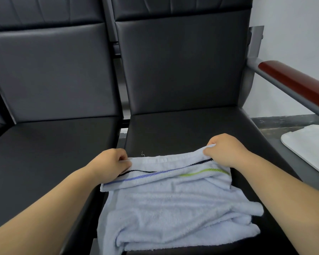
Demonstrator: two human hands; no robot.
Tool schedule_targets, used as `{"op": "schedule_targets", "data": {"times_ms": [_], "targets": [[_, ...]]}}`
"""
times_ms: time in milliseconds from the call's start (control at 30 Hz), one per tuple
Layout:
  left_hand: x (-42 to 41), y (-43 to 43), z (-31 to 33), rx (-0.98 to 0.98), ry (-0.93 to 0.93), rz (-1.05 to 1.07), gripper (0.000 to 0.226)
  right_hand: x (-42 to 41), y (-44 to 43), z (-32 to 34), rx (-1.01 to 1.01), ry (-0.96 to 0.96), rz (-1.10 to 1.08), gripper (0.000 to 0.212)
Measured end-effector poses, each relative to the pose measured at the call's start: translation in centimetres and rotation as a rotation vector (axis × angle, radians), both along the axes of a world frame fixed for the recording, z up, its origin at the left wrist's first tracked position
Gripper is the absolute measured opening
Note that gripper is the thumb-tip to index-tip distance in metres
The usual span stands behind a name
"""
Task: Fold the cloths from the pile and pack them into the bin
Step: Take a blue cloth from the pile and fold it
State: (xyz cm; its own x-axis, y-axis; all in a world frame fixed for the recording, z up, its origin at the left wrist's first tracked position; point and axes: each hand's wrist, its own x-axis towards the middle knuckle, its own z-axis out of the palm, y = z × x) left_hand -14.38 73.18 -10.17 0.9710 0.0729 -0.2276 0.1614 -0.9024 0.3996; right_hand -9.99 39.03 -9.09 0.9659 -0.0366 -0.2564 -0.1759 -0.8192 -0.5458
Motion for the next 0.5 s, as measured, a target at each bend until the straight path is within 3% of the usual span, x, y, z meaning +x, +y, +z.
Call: {"op": "schedule_targets", "data": {"times_ms": [133,500], "targets": [[0.3,0.5,-0.3,-0.043,-0.011,0.034,0.020,-0.1,-0.1,0.0,-0.020,0.024,0.037,0.013],[1.2,0.7,-1.0,0.014,-0.025,0.020,0.019,0.2,0.1,-0.4,-0.063,0.020,0.057,0.010]]}}
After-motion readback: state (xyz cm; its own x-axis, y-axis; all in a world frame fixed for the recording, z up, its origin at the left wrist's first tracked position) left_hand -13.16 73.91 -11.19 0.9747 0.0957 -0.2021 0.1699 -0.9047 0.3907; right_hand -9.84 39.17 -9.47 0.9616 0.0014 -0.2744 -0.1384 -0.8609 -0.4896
